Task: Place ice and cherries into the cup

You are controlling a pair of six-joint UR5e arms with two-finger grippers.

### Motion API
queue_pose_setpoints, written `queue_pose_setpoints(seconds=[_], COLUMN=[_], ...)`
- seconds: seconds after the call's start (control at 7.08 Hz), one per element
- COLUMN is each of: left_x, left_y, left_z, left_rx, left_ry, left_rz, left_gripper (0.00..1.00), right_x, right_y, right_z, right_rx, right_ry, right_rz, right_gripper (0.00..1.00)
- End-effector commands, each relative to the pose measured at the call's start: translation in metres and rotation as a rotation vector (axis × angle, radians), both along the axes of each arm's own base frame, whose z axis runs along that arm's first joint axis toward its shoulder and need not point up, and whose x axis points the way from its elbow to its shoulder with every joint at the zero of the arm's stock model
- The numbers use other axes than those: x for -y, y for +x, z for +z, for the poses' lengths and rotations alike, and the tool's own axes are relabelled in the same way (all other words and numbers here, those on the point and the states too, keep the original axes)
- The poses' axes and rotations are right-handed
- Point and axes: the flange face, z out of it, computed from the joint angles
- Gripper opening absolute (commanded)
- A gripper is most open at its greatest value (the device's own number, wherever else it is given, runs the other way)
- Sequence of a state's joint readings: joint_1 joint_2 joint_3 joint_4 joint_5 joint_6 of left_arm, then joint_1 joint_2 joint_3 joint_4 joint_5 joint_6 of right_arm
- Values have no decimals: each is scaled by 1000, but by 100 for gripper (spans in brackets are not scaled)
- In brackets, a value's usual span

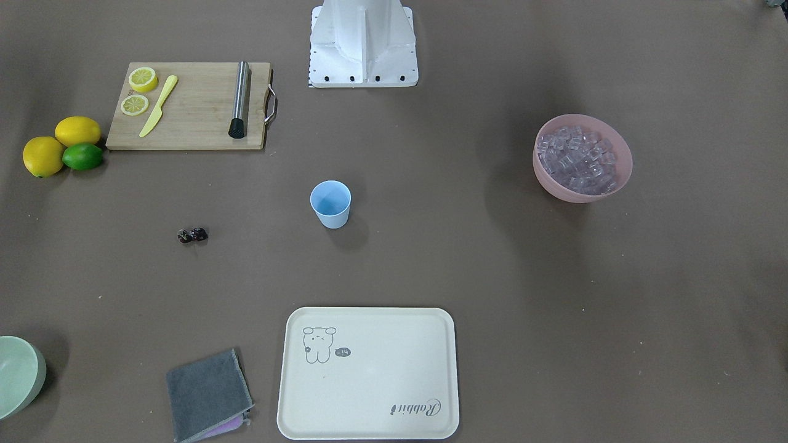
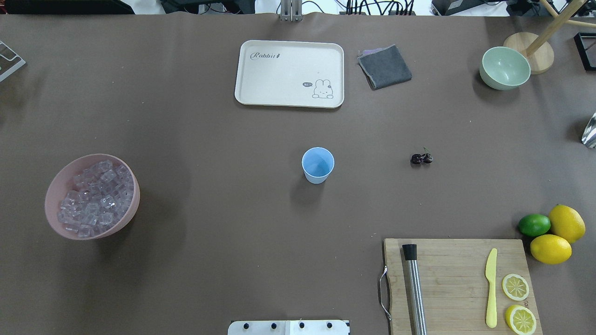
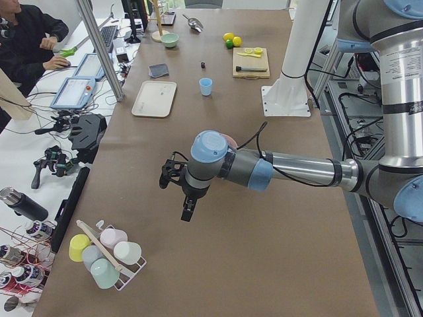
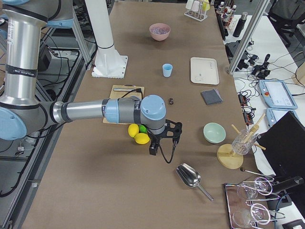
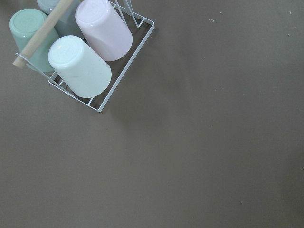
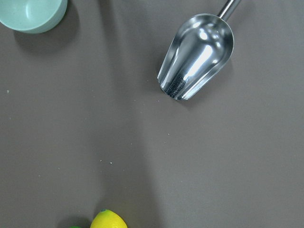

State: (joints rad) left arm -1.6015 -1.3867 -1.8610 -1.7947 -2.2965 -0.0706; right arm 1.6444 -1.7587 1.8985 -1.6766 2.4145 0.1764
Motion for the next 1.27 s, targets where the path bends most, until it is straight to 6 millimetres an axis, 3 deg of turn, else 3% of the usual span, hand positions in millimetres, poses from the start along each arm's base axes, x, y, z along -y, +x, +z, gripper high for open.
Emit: queue_pose_setpoints(seconds=[0.0,1.13], left_x=[-1,1], left_y=[0,1], left_z=[1,-1], left_rx=[3,0], left_ry=[-1,3], left_rz=[0,2], left_gripper=[98,98], right_x=[-3,-4], right_y=[0,0], right_z=[3,5], right_rx=[1,1], right_ry=[-8,-11], right_rz=[0,0], right_gripper=[100,100])
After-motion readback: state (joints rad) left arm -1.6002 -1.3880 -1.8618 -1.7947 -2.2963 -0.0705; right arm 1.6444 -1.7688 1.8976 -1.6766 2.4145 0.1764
